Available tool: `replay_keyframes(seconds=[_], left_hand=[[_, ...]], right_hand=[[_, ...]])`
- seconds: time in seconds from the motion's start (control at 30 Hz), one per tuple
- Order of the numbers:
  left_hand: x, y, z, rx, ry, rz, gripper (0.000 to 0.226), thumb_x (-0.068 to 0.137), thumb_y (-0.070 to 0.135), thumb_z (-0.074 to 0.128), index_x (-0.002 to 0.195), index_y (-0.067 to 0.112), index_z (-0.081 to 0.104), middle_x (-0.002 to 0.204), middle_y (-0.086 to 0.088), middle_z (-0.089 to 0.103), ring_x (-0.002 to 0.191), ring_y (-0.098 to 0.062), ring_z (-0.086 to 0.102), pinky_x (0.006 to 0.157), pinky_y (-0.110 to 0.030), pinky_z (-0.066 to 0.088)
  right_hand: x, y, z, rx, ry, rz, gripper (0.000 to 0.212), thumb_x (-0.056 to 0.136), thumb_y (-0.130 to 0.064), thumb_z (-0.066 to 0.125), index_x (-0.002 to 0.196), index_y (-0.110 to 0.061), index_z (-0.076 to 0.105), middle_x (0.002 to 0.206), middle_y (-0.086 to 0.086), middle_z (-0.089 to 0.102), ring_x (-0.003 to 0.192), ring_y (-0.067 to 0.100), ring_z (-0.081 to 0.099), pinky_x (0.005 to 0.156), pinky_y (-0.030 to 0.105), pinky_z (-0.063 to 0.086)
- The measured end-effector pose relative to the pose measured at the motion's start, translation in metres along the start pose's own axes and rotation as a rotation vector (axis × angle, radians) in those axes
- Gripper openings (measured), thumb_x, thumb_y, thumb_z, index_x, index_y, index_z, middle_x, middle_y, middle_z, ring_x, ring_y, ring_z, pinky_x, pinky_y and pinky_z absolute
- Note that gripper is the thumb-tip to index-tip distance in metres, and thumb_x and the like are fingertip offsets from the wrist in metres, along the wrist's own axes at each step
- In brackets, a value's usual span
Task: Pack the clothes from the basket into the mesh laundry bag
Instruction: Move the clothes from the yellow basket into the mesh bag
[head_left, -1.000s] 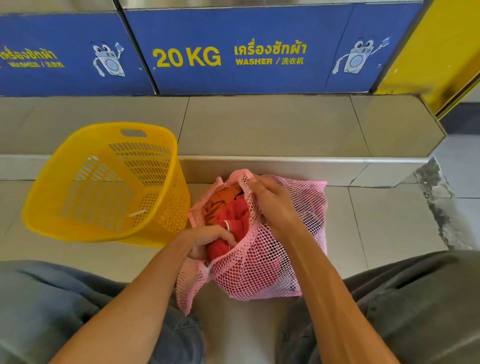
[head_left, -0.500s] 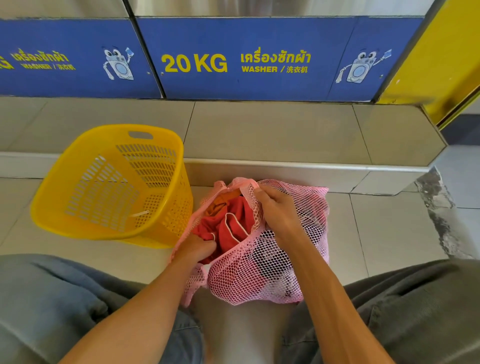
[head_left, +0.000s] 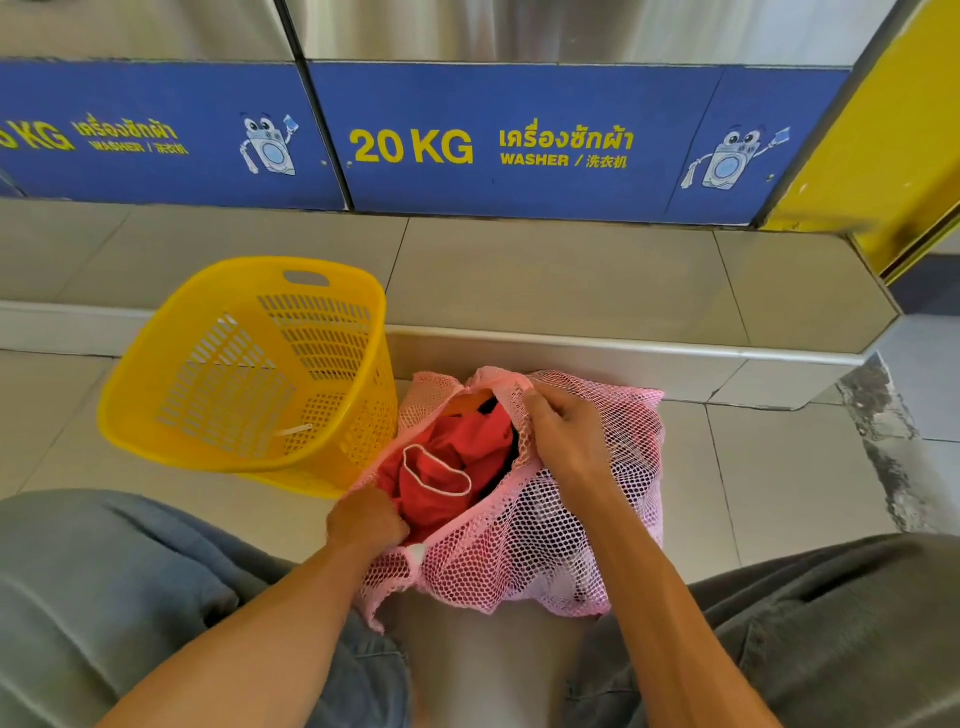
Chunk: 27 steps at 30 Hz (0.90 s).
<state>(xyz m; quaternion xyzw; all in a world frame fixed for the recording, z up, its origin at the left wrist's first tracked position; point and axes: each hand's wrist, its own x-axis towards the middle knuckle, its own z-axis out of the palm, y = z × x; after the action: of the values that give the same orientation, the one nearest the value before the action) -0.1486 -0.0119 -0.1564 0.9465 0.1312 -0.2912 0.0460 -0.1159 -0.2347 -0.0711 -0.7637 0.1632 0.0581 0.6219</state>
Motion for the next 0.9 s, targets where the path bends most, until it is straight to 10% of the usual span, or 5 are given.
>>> replay_keyframes(seconds=[0.2,0.37,0.53,0.9], left_hand=[[0.002,0.019,-0.021,0.246,0.044,0.039,0.041,0.079,0.036,0.069,0.115,0.015,0.067,0.114,-0.006,0.069,0.107,-0.024,0.066,0.088,-0.031,0.053],[0.003,0.025,-0.040,0.209,0.158,-0.033,0.077,0.086,0.024,0.065,0.148,0.000,0.027,0.141,-0.020,0.048,0.128,-0.034,0.053,0.098,-0.039,0.049],[-0.002,-0.002,-0.037,0.305,0.104,0.006,0.031,0.091,0.024,0.059,0.120,0.014,0.066,0.123,-0.006,0.067,0.116,-0.026,0.065,0.088,-0.034,0.054],[-0.011,-0.003,-0.041,0.413,0.095,0.024,0.031,0.092,0.022,0.057,0.121,0.013,0.064,0.122,-0.008,0.066,0.115,-0.025,0.063,0.087,-0.033,0.054]], right_hand=[[-0.003,0.003,0.002,-0.155,-0.129,0.006,0.041,0.104,-0.023,0.056,0.065,-0.017,0.065,0.045,-0.015,0.051,0.043,0.001,0.044,0.049,0.022,0.037],[0.002,-0.001,0.002,-0.138,-0.030,-0.025,0.035,0.100,-0.021,0.057,0.069,-0.026,0.072,0.055,-0.014,0.061,0.055,0.008,0.052,0.055,0.026,0.042],[0.002,-0.003,-0.006,-0.096,0.091,-0.018,0.031,0.097,-0.019,0.059,0.069,-0.021,0.073,0.048,-0.015,0.056,0.055,0.011,0.049,0.057,0.027,0.041],[0.004,0.001,-0.008,-0.089,0.129,0.016,0.031,0.096,-0.020,0.060,0.066,-0.020,0.071,0.039,-0.017,0.050,0.058,0.016,0.049,0.057,0.029,0.040]])
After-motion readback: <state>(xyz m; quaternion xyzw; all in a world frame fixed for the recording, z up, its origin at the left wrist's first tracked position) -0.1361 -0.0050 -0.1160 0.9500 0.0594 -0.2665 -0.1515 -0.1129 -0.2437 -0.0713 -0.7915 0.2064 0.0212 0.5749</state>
